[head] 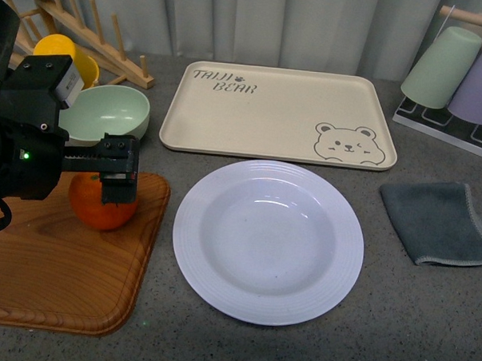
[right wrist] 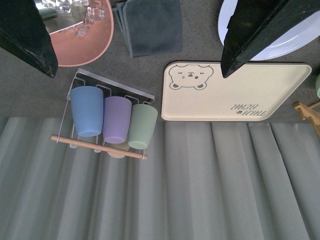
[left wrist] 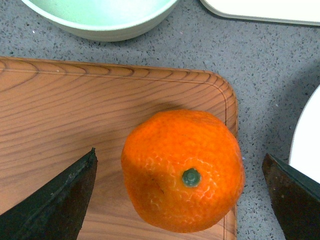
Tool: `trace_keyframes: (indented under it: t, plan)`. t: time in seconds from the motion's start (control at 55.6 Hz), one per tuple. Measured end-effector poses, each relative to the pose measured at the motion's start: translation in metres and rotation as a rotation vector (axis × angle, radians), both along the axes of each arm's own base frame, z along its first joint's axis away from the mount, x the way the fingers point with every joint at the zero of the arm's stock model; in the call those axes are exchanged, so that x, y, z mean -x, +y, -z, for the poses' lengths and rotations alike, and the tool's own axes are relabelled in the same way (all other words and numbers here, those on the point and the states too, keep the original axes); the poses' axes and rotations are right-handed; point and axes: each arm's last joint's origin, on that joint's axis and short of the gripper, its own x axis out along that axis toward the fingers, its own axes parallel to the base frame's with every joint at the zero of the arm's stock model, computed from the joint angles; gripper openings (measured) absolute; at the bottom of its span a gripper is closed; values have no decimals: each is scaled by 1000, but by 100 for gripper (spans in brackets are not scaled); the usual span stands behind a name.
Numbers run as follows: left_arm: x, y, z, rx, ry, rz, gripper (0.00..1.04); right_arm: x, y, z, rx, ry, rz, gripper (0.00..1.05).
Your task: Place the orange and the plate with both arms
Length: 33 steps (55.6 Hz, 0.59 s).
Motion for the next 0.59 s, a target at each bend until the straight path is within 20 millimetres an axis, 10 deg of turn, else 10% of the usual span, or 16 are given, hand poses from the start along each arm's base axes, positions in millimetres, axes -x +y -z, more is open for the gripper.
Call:
trace_keyframes:
  t: [0.593]
  plan:
    - [-8,0,7,5,42,-3,65,0,0,0,0,0,0,96]
